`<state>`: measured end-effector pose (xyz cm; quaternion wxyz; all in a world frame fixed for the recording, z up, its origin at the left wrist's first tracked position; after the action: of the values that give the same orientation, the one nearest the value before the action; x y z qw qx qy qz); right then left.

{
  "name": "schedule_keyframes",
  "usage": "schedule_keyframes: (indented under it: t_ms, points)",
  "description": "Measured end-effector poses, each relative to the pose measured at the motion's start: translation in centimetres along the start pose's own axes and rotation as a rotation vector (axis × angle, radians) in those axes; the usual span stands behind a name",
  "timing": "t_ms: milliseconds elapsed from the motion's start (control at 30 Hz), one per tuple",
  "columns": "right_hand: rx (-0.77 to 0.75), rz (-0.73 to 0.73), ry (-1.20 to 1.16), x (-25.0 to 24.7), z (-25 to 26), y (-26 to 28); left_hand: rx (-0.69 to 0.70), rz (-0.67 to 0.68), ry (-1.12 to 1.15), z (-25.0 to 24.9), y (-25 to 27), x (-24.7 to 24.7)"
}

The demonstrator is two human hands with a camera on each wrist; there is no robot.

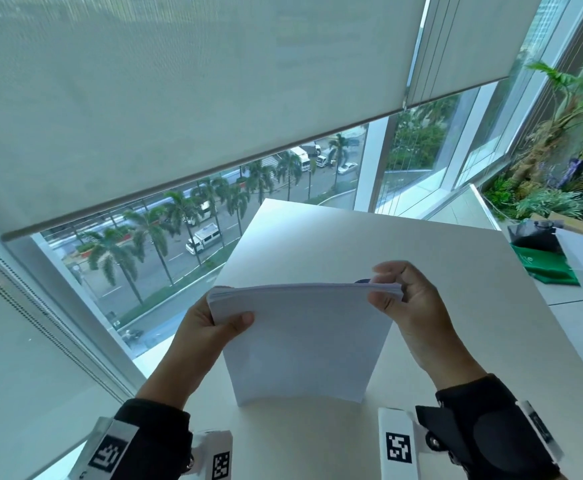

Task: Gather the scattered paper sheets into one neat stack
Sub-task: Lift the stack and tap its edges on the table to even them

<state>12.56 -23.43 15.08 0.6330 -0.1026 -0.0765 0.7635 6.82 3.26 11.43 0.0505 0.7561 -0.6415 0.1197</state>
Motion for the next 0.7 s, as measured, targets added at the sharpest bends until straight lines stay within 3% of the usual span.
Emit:
schedule_keyframes:
  t_ms: [200, 300, 367, 467, 600, 700]
  points:
    - [-0.188, -0.016, 0.332, -1.4, 3.2, -0.3, -0.114, -0.003, -0.132, 1.5, -0.2, -0.3]
    - [-0.39, -0.061, 0.674, -1.4, 4.8, 0.2, -0.127, -0.011, -0.146, 1.6, -0.3, -0.4]
    - [-0.5, 0.014, 0.936, -0.3, 5.3, 0.9, -0.129, -0.006, -0.155, 1.4, -0.2, -0.3]
    - [-0.502, 0.197, 1.205, 1.5, 4.3, 1.9, -0.126, 0.009, -0.149, 1.2, -0.1, -0.1]
    - [-0.492, 0.079, 1.191, 0.5, 5.6, 2.5, -0.118, 0.02, -0.153, 1.1, 0.1, 0.1]
    - [-0.481, 0.161, 1.275, 1.2, 5.3, 2.9, -0.11, 0.017, -0.146, 1.0, 0.3, 0.0]
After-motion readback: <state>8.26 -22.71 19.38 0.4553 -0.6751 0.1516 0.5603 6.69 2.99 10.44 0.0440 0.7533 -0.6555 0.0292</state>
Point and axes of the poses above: each hand's wrist, its own y-axis away from the middle knuckle, its own x-axis out of the palm, z = x × y, the point moved 5 cm from there along -y, towards the middle knuckle, and after that the axes turned 5 degrees about y, right-handed, at the moved point
